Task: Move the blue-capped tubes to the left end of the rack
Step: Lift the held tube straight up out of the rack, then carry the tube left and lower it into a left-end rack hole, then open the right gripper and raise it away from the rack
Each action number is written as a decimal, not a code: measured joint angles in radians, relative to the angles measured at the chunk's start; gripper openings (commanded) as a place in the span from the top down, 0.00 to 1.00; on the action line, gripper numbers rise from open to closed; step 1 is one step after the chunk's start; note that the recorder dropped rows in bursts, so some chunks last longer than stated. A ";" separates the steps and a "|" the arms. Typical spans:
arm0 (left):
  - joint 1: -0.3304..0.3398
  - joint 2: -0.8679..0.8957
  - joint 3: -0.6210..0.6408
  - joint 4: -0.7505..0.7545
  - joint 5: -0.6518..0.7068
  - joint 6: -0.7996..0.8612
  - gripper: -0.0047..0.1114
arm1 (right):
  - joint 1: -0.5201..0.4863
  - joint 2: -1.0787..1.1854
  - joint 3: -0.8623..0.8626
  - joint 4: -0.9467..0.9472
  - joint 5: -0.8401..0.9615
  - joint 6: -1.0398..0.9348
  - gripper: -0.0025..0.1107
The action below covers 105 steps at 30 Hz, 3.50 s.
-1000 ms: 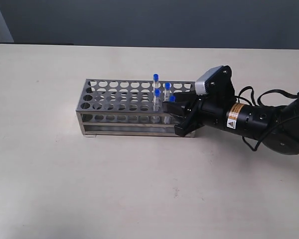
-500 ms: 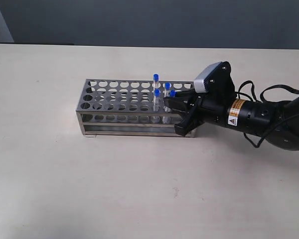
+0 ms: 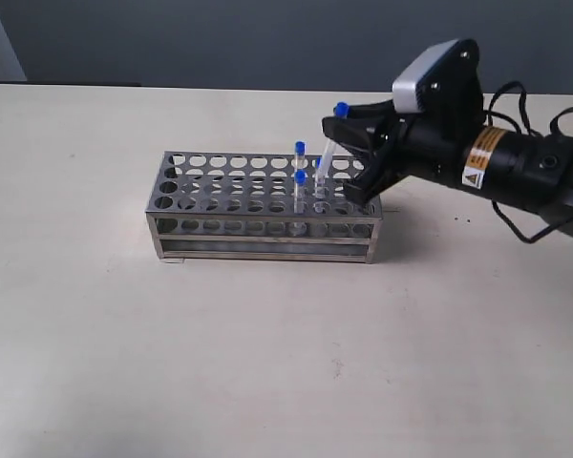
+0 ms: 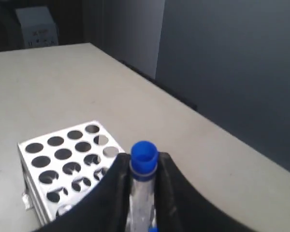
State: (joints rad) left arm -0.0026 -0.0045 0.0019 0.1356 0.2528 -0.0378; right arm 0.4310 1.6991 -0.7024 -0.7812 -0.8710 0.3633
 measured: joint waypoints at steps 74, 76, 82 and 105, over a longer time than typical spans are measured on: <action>0.000 0.000 0.000 0.000 0.000 0.000 0.96 | 0.329 0.567 -0.801 -0.231 0.426 0.455 0.73; 0.000 0.000 0.000 0.000 0.000 0.000 0.96 | 0.329 0.567 -0.801 -0.237 0.428 0.457 0.73; 0.000 0.000 0.000 0.000 0.000 0.000 0.96 | 0.329 0.567 -0.801 -0.238 0.432 0.459 0.73; 0.000 0.000 0.000 0.000 0.000 0.000 0.96 | 0.276 0.002 -0.498 -0.248 0.693 0.451 0.74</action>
State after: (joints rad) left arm -0.0026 -0.0045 0.0019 0.1356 0.2528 -0.0378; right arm 0.7067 1.7015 -1.2001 -1.0294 -0.1780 0.8143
